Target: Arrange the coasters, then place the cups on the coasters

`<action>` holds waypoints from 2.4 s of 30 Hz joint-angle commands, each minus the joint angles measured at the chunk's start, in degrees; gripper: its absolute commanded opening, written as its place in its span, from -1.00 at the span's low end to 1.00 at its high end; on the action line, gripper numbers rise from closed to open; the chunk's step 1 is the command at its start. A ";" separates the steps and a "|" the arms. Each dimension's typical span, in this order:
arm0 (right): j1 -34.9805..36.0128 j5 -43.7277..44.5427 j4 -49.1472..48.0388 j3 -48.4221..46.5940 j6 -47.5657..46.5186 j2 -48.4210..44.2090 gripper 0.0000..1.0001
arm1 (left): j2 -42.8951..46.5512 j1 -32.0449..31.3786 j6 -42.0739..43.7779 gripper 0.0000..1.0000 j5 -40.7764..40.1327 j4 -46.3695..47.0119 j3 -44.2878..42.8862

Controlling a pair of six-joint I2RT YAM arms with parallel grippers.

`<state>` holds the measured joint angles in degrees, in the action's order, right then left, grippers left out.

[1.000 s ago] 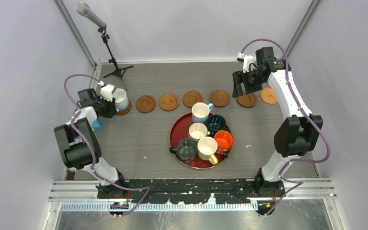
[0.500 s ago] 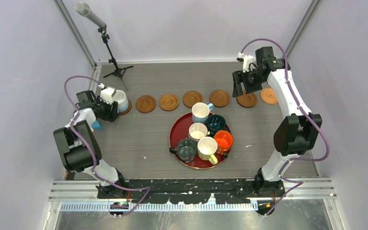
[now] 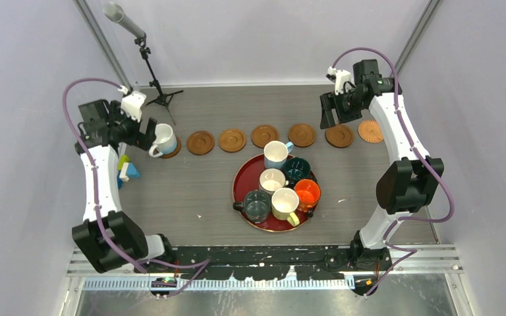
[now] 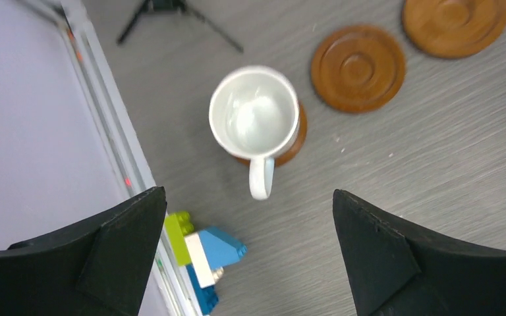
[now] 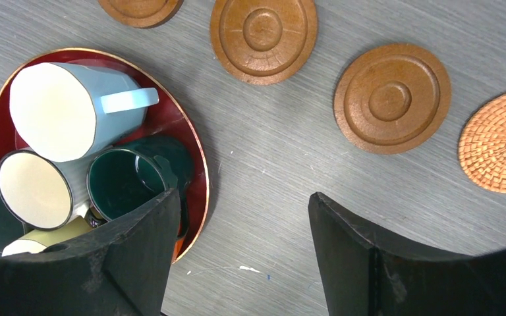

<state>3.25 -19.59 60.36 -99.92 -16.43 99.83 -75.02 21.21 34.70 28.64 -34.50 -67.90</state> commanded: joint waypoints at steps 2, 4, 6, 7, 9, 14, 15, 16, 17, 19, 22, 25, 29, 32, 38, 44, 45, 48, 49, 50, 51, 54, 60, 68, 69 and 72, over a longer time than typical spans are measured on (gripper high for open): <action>0.01 0.17 -0.78 -3.84 -1.26 0.12 0.57 | 1.05 -3.22 -0.68 0.99 8.44 -16.72 -10.84; 0.06 0.12 -1.98 -3.71 -0.57 -0.18 0.61 | 1.04 -5.55 -2.54 0.99 7.63 -17.30 -11.87; 0.09 0.75 -4.35 -2.93 1.85 -0.67 0.62 | 0.20 -9.65 -1.22 0.99 5.17 -20.27 -13.29; 0.01 1.50 -5.26 -2.68 3.54 -0.91 0.63 | -0.24 -12.13 0.13 0.99 3.96 -22.07 -13.79; -0.05 2.50 -6.66 -2.77 5.67 -1.46 0.64 | -0.19 -17.49 1.35 0.99 1.51 -22.96 -12.79; -0.41 1.10 -9.25 -1.27 5.34 -4.12 0.64 | 5.40 -33.37 4.38 0.99 -3.65 -17.65 -3.75; -0.44 1.45 -9.68 -0.91 5.48 -4.42 0.64 | 6.25 -36.48 4.16 0.99 -4.57 -17.18 -2.17; -0.36 1.64 -9.75 -0.83 5.72 -4.23 0.64 | 7.06 -39.79 3.83 0.99 -5.29 -17.04 -0.67; -0.35 1.66 -9.46 -0.94 5.72 -3.90 0.64 | 7.78 -42.96 3.12 0.99 -5.85 -16.67 0.80; -0.37 1.47 -8.61 -1.75 5.91 -2.76 0.63 | 8.95 -48.84 -0.68 0.99 -7.98 -14.03 5.11; -0.42 0.48 -8.14 -1.71 6.54 -1.34 0.64 | 8.23 -56.77 -3.61 0.99 -9.89 -13.12 8.99; -0.41 -1.27 -8.14 -1.74 7.11 0.17 0.64 | 7.57 -60.02 -7.27 0.99 -7.50 -10.92 12.14; -0.41 -2.11 -8.54 -1.58 7.72 1.84 0.64 | 7.08 -61.90 -10.01 0.99 -6.65 -1.74 17.13; -0.38 -2.27 -9.05 0.27 7.47 1.34 0.64 | 5.21 -63.05 -8.58 0.80 -6.00 2.93 19.20; -0.44 -1.57 -9.24 1.76 5.12 0.11 0.64 | -0.49 -64.98 -5.42 0.46 -6.44 8.85 21.42; -0.46 -0.97 -9.73 1.41 7.21 0.71 0.64 | -2.33 -66.42 -2.60 0.16 -5.89 12.89 23.78; -0.50 -1.27 -9.42 1.50 7.45 0.41 0.64 | -2.41 -66.84 -2.61 0.11 -6.07 13.07 23.90; -0.57 -2.02 -9.95 3.39 6.60 -0.60 0.64 | -2.00 -67.68 -3.53 -0.09 -7.71 15.48 25.55; -0.56 -1.83 -9.99 3.63 6.69 -0.68 0.64 | -1.48 -68.10 -3.74 -0.17 -8.44 16.15 26.10; -0.58 -1.81 -10.05 3.74 6.94 -0.76 0.65 | -0.69 -68.26 -3.99 -0.24 -8.53 16.86 26.72; -0.61 -1.89 -10.12 3.95 7.13 -0.92 0.64 | -0.06 -68.36 -4.04 -0.30 -8.11 17.09 27.18; -0.60 -2.10 -11.13 5.05 7.80 -1.56 0.64 | 1.46 -68.67 -2.67 -0.61 -7.23 15.50 27.82; -0.61 -1.86 -15.05 8.14 8.02 -3.91 0.64 | 7.18 -68.67 -0.78 -1.00 -9.18 11.41 28.49; -0.61 -2.26 -21.23 13.26 11.28 -7.24 0.64 | 15.64 -67.32 -6.03 -1.00 -11.40 9.01 26.74; -0.56 -2.25 -21.89 13.59 11.77 -7.64 0.64 | 16.32 -66.72 -7.42 -1.00 -11.65 8.97 25.84; -0.61 -1.70 -23.52 13.95 13.18 -8.28 0.65 | 16.72 -64.77 -10.72 -1.00 -13.74 9.33 22.02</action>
<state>2.87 -20.91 41.85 -86.17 -5.85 94.87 -60.25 -45.71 28.93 16.86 -28.18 -39.53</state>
